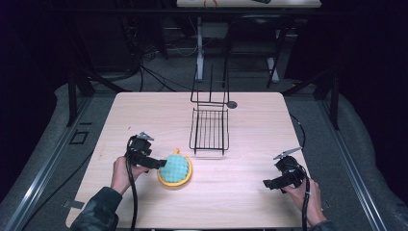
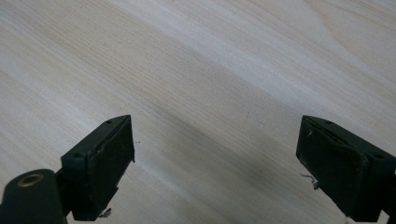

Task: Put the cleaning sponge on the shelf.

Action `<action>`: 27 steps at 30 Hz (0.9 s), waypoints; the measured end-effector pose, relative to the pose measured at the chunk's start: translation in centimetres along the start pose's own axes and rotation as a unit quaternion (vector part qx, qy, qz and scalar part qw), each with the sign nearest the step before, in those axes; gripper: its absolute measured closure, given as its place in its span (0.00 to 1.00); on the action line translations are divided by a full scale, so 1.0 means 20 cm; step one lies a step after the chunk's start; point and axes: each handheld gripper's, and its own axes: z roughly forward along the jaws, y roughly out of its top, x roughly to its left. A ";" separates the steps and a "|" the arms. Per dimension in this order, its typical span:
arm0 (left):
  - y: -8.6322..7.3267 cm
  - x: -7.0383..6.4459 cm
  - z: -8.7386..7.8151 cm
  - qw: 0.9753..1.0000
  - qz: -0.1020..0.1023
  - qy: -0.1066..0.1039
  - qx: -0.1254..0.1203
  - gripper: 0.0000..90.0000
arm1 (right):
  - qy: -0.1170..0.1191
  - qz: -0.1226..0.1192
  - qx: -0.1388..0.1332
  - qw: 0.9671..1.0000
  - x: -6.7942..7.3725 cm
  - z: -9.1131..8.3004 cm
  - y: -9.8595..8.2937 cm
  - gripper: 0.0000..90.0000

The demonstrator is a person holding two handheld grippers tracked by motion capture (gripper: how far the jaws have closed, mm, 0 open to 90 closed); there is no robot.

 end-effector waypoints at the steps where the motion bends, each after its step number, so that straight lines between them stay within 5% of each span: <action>1: 0.01 0.00 0.01 1.000 0.002 -0.001 0.001 0.21 | 0.000 0.000 -0.001 1.000 0.00 0.00 0.00 0.12; 12: 0.08 -0.03 0.07 1.000 0.007 -0.017 0.008 0.28 | 0.001 -0.002 -0.001 1.000 0.00 0.00 0.00 0.12; 27: 0.08 -0.04 0.16 0.998 0.004 -0.043 0.050 0.41 | 0.004 -0.005 0.000 1.000 0.00 0.00 0.00 0.13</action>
